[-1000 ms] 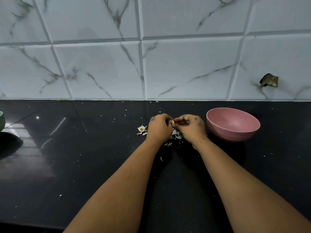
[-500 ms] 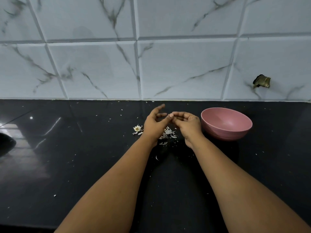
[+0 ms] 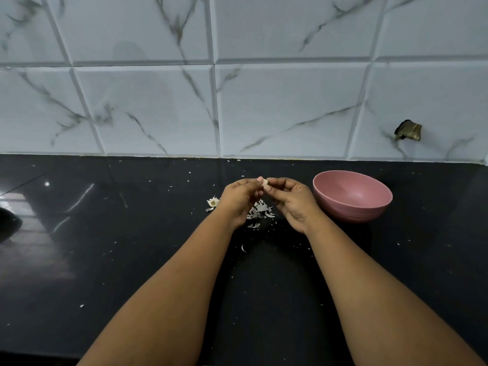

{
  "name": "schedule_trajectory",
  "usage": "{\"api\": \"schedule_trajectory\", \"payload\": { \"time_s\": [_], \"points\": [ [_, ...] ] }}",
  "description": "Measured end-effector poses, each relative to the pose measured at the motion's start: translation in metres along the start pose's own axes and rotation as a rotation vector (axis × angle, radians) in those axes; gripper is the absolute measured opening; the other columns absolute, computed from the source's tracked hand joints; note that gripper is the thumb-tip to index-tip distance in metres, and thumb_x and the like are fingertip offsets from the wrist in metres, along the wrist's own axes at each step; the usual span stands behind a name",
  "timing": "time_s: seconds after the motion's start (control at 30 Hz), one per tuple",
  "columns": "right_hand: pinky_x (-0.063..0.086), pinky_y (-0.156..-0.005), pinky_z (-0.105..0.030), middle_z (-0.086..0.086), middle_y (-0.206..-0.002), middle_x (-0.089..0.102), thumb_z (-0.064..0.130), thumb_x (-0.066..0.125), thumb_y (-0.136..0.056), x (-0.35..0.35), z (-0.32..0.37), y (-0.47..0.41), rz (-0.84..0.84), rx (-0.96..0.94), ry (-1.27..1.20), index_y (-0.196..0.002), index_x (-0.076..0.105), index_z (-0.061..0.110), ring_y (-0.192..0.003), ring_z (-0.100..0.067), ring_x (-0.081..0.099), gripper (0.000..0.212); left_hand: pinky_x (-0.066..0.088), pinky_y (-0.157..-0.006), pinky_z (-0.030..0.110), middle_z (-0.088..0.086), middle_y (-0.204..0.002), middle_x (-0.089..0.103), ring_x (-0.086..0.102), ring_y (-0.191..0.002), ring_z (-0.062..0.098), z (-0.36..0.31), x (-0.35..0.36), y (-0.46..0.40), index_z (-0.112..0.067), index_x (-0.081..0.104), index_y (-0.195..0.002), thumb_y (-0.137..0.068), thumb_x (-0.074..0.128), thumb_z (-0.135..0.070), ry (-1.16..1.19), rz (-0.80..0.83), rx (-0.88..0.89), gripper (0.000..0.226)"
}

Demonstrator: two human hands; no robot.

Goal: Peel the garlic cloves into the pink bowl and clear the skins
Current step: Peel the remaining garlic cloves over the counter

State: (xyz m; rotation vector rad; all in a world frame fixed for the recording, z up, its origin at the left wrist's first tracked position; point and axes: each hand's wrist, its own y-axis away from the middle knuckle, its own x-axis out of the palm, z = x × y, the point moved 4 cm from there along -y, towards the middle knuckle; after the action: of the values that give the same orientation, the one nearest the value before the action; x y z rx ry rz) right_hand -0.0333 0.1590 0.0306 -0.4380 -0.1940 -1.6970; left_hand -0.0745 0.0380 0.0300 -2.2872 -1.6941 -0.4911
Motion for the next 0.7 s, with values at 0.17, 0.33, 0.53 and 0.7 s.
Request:
{"api": "schedule_trajectory", "payload": {
  "time_s": [0.17, 0.33, 0.53, 0.7],
  "points": [
    [0.054, -0.069, -0.021, -0.005, -0.082, 0.073, 0.003, 0.075, -0.078, 0.001, 0.001, -0.001, -0.072, -0.129, 0.237, -0.083, 0.069, 0.012, -0.077, -0.013, 0.070, 0.012, 0.047, -0.048, 0.012, 0.002, -0.059, 0.062, 0.055, -0.046, 0.003, -0.003, -0.006, 0.001, -0.003, 0.064, -0.080, -0.093, 0.062, -0.010, 0.042, -0.053, -0.062, 0.014],
    [0.057, -0.075, -0.030, -0.012, -0.081, 0.073, 0.001, 0.073, -0.080, -0.002, 0.000, -0.005, -0.098, -0.127, 0.313, -0.083, 0.070, 0.010, -0.075, -0.019, 0.070, 0.010, 0.048, -0.053, 0.017, 0.002, -0.061, 0.067, 0.057, -0.049, 0.006, 0.000, -0.010, -0.001, -0.007, 0.064, -0.079, -0.094, 0.063, -0.021, -0.206, -0.046, 0.030, 0.020],
    [0.051, -0.058, -0.018, -0.005, -0.071, 0.069, 0.006, 0.066, -0.089, -0.003, -0.005, -0.007, -0.152, -0.092, 0.364, -0.083, 0.068, 0.007, -0.060, -0.006, 0.063, 0.006, 0.053, -0.064, 0.024, -0.002, -0.070, 0.071, 0.068, -0.067, 0.011, -0.008, -0.004, 0.004, -0.017, 0.069, -0.078, -0.088, 0.069, -0.036, -0.832, -0.115, 0.389, 0.021],
    [0.056, -0.069, -0.031, -0.007, -0.074, 0.067, 0.000, 0.063, -0.087, -0.005, -0.009, -0.014, -0.173, -0.082, 0.444, -0.074, 0.065, 0.016, -0.068, -0.014, 0.063, 0.021, 0.058, -0.069, 0.023, 0.005, -0.073, 0.073, 0.069, -0.068, 0.011, -0.006, -0.005, 0.004, -0.007, 0.073, -0.085, -0.078, 0.081, -0.021, -0.670, -0.032, 0.332, 0.018]
  ]
}}
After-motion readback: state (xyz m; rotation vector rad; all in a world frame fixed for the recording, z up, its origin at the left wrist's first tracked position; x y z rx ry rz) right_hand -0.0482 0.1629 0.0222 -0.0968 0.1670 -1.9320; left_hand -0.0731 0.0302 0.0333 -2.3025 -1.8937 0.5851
